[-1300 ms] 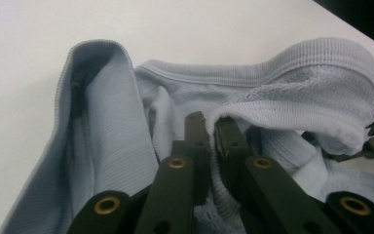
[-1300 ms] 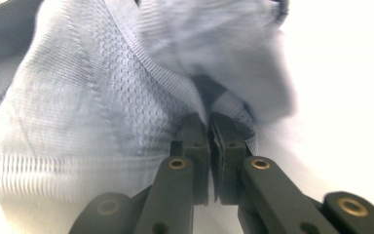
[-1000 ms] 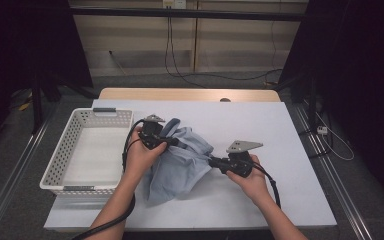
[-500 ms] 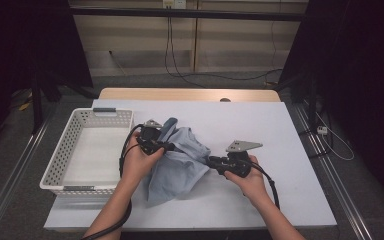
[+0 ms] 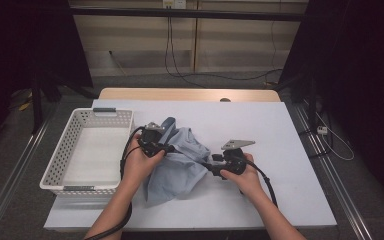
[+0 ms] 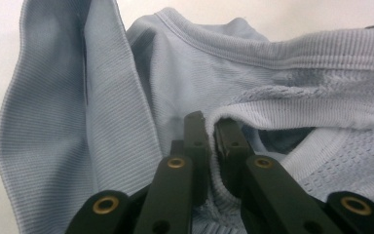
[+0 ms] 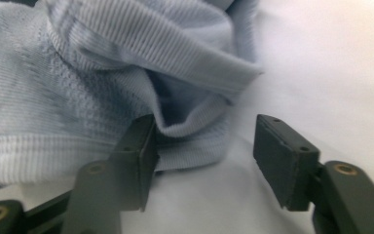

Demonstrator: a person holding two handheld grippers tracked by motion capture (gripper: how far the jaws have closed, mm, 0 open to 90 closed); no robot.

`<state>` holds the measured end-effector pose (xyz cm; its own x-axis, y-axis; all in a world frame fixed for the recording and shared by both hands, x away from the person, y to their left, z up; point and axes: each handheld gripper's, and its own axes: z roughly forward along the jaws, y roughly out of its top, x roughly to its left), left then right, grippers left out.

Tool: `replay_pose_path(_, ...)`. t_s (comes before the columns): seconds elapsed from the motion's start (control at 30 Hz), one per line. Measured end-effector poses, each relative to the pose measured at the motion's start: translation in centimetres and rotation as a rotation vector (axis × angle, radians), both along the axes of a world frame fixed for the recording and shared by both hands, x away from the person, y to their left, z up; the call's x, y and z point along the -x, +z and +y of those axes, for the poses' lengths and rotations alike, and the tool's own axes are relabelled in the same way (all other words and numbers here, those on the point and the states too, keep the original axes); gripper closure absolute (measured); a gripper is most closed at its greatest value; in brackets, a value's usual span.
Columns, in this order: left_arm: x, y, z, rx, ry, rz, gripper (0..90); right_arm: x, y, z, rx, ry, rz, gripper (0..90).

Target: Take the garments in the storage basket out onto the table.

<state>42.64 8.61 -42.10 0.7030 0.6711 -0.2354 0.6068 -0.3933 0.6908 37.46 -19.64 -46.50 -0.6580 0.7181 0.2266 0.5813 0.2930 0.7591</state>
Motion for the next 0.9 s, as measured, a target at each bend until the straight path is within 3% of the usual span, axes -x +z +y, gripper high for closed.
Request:
replay_pose_path(0.1, -0.1, -0.1, 0.1, 0.006, -0.01, 0.012, 85.3, 0.1, -0.1, 0.5, 0.025, 0.026, -0.033, 71.0)
replay_pose_path(0.17, 0.0, -0.1, 0.1, 0.008, -0.011, 0.013, 85.2, 0.1, 0.1, 0.3, -0.006, 0.033, -0.018, 82.1)
replay_pose_path(0.37, 0.0, -0.2, 0.2, 0.039, -0.011, 0.026, 84.5, 0.5, 1.6, -0.9, -0.071, 0.002, -0.052, 83.7)
replay_pose_path(0.6, 0.6, -0.1, -0.7, 0.044, -0.072, 0.068, 85.3, 1.0, 3.1, -1.8, -0.105, -0.065, -0.131, 84.0)
replay_pose_path(0.9, 1.2, -0.8, -0.7, 0.052, -0.093, 0.078, 85.0, 0.4, 2.7, -1.0, -0.139, -0.089, -0.131, 83.8)
